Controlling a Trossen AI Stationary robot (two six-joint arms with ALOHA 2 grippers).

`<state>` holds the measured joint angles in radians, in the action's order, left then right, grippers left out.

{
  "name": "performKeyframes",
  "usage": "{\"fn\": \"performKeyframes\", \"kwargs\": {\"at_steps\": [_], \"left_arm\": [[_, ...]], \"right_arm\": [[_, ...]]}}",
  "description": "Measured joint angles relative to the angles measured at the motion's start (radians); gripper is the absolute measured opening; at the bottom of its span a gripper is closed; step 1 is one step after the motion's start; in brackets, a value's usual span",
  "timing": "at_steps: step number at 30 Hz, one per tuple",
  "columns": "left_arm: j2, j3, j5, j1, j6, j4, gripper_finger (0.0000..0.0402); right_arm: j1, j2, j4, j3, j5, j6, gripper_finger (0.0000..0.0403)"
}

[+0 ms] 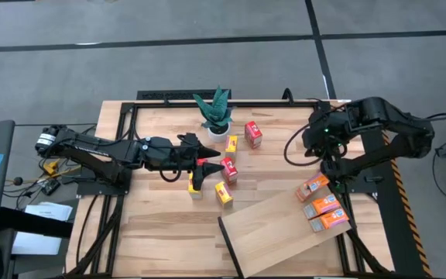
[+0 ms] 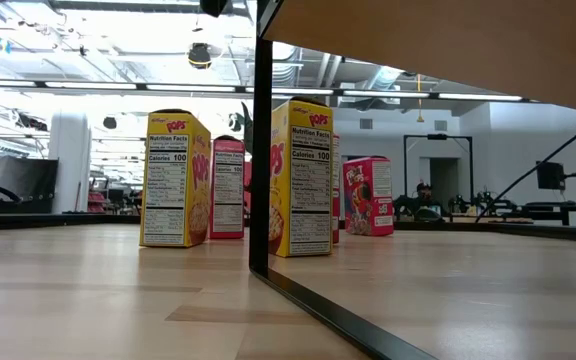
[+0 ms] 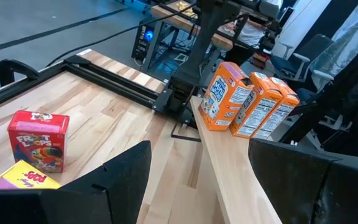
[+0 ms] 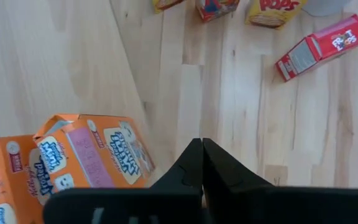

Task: Stack cereal on shelf
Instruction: Put the orange cereal box on the shelf aligned with the other orange cereal boxes

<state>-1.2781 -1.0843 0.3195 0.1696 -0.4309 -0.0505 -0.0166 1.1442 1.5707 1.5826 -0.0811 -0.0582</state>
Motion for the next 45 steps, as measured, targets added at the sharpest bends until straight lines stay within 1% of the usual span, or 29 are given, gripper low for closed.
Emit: {"fn": "performKeyframes", "kwargs": {"at_steps": [3,8,11,15,21,27,30,40,43,45], "left_arm": [[0.0,0.0,0.0,0.0,0.0,0.0,0.0261],[0.0,0.0,-0.002,0.0,0.0,0.0,0.0261],[0.0,0.0,-0.009,0.0,0.0,0.0,0.0261],[0.0,0.0,-0.009,0.0,0.0,0.0,0.0261],[0.0,0.0,-0.01,0.0,0.0,-0.003,0.0261],[0.0,0.0,-0.027,0.0,0.0,-0.024,0.0261],[0.0,0.0,-0.027,0.0,-0.01,-0.025,0.0261],[0.0,0.0,-0.029,0.001,-0.018,-0.055,0.0261],[0.0,0.0,-0.029,0.002,-0.004,-0.069,0.0261],[0.0,0.0,-0.029,0.002,0.007,-0.084,0.0261]], "right_arm": [[0.0,-0.01,-0.001,-0.001,-0.006,-0.003,0.0016],[0.0,-0.059,-0.002,-0.001,-0.023,-0.003,0.0033],[-0.001,-0.09,-0.019,-0.001,-0.023,0.009,0.0035],[-0.015,-0.118,-0.049,0.0,-0.023,0.035,0.0026],[-0.033,-0.126,-0.057,0.0,-0.023,0.023,0.0016],[-0.04,-0.127,-0.057,0.0,-0.023,0.004,0.0037],[-0.04,-0.134,-0.06,0.0,-0.023,-0.003,0.0041],[-0.04,-0.173,-0.063,-0.001,-0.023,0.003,0.0017],[-0.04,-0.191,-0.077,-0.004,-0.023,0.004,0.0018],[-0.04,-0.209,-0.136,-0.035,-0.023,0.005,0.0024]]}}
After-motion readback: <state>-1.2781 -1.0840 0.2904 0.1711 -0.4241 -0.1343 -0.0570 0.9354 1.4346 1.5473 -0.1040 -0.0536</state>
